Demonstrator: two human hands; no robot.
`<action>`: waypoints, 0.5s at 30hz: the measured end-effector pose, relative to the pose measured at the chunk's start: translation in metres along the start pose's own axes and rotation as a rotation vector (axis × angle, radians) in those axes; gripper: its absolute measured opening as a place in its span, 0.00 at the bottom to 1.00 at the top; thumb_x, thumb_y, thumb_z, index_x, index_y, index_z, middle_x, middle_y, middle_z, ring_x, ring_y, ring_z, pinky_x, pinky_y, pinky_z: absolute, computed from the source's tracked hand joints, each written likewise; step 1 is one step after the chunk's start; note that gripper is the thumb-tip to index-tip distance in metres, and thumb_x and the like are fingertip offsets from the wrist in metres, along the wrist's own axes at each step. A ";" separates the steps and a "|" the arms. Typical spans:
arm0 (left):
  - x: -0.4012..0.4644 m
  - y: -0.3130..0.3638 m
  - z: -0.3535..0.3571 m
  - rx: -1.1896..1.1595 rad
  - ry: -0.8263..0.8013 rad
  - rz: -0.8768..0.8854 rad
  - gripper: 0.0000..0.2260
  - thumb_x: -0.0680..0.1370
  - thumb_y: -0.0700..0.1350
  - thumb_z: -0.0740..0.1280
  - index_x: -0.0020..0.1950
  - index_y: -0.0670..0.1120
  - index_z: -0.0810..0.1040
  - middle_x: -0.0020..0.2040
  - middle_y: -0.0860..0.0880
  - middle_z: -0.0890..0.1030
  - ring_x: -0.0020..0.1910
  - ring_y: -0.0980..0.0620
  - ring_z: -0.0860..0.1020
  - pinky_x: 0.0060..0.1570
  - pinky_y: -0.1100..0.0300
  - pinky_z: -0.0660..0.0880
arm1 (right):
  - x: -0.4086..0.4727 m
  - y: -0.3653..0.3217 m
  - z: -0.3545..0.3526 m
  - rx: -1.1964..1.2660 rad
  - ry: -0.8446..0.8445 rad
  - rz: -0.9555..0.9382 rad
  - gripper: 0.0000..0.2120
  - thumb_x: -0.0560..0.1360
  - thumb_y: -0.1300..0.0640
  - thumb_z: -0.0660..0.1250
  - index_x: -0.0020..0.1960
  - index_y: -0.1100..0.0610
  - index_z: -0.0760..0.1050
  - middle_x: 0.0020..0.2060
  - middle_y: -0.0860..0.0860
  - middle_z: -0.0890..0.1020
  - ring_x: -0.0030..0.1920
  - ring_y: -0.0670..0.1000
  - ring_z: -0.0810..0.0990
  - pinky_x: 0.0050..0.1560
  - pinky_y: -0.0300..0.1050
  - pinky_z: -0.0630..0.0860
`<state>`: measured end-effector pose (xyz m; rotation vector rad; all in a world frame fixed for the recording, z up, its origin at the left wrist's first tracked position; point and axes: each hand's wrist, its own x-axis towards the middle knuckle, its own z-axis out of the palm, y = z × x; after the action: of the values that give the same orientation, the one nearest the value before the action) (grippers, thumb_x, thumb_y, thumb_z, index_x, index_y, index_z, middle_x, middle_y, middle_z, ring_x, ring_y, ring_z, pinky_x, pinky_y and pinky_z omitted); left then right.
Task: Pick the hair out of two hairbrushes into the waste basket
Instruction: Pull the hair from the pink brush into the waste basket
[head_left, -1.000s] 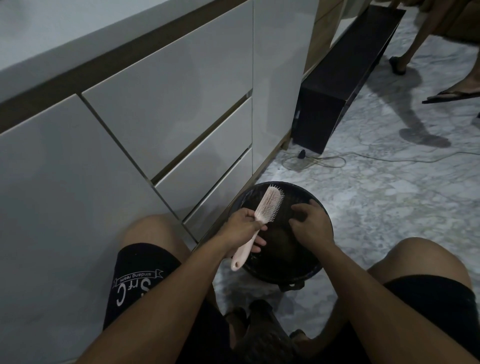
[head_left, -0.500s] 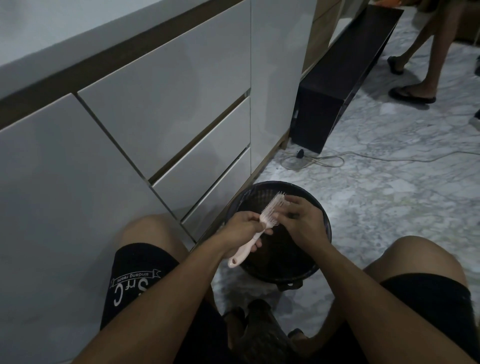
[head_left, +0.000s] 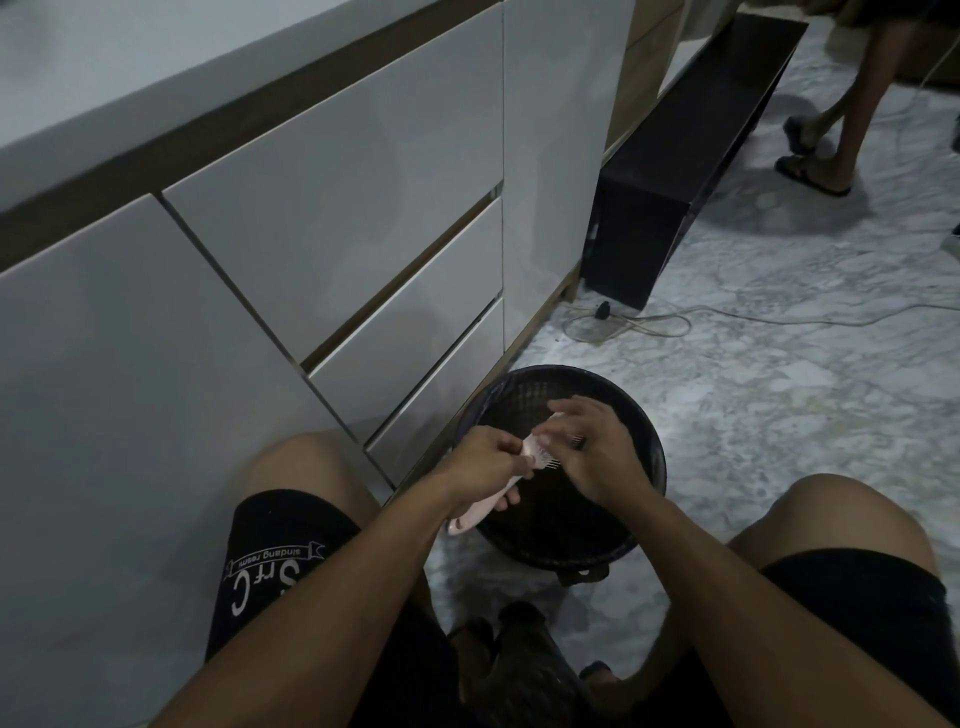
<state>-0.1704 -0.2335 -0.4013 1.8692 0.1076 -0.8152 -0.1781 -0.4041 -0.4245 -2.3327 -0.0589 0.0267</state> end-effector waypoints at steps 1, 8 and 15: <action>0.000 -0.001 0.000 0.004 0.001 -0.002 0.12 0.80 0.40 0.66 0.62 0.39 0.79 0.50 0.38 0.83 0.27 0.55 0.77 0.27 0.61 0.74 | 0.000 -0.001 0.000 0.001 0.015 0.015 0.06 0.73 0.56 0.71 0.48 0.48 0.85 0.61 0.46 0.79 0.67 0.49 0.69 0.65 0.47 0.67; 0.001 -0.001 -0.004 0.005 -0.013 0.000 0.15 0.79 0.39 0.66 0.65 0.38 0.77 0.47 0.45 0.84 0.27 0.55 0.77 0.24 0.62 0.73 | 0.001 -0.003 -0.016 0.130 0.138 0.139 0.06 0.75 0.59 0.69 0.49 0.55 0.83 0.56 0.48 0.80 0.54 0.43 0.74 0.51 0.33 0.70; -0.002 0.004 0.001 -0.027 0.034 0.038 0.13 0.79 0.38 0.66 0.62 0.39 0.79 0.49 0.42 0.83 0.26 0.55 0.78 0.25 0.62 0.74 | 0.001 -0.004 -0.018 0.250 0.228 0.291 0.18 0.76 0.52 0.68 0.63 0.57 0.76 0.52 0.48 0.80 0.50 0.45 0.78 0.46 0.30 0.72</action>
<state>-0.1705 -0.2357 -0.3977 1.8546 0.1029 -0.7529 -0.1762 -0.4140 -0.4091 -2.0628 0.3763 -0.0823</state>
